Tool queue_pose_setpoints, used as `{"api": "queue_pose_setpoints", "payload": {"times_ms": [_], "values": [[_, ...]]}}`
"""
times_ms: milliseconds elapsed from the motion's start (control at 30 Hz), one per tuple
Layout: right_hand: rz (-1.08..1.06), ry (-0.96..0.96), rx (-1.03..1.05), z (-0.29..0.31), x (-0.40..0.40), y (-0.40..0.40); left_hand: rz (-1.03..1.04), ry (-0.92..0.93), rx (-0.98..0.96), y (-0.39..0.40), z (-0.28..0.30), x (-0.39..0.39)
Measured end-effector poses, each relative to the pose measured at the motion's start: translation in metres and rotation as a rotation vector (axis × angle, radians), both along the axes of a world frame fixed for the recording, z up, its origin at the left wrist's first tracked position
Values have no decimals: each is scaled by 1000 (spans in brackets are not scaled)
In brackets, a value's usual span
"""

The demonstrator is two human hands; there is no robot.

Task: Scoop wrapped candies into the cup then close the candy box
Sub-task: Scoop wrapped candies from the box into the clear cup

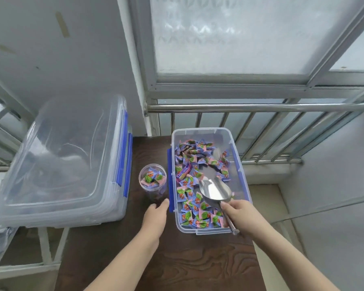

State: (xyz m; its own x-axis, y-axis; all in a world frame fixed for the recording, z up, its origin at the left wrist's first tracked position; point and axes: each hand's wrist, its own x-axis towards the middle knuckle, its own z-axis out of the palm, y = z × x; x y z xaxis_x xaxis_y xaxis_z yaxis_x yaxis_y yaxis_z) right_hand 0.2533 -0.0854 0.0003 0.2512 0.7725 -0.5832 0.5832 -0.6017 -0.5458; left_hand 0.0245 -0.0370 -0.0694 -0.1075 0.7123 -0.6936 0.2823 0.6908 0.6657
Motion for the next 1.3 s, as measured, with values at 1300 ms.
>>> {"api": "queue_pose_setpoints", "payload": {"times_ms": [1300], "values": [[-178, 117, 6, -83, -21, 127, -479, 36, 185, -1, 31, 20]]}}
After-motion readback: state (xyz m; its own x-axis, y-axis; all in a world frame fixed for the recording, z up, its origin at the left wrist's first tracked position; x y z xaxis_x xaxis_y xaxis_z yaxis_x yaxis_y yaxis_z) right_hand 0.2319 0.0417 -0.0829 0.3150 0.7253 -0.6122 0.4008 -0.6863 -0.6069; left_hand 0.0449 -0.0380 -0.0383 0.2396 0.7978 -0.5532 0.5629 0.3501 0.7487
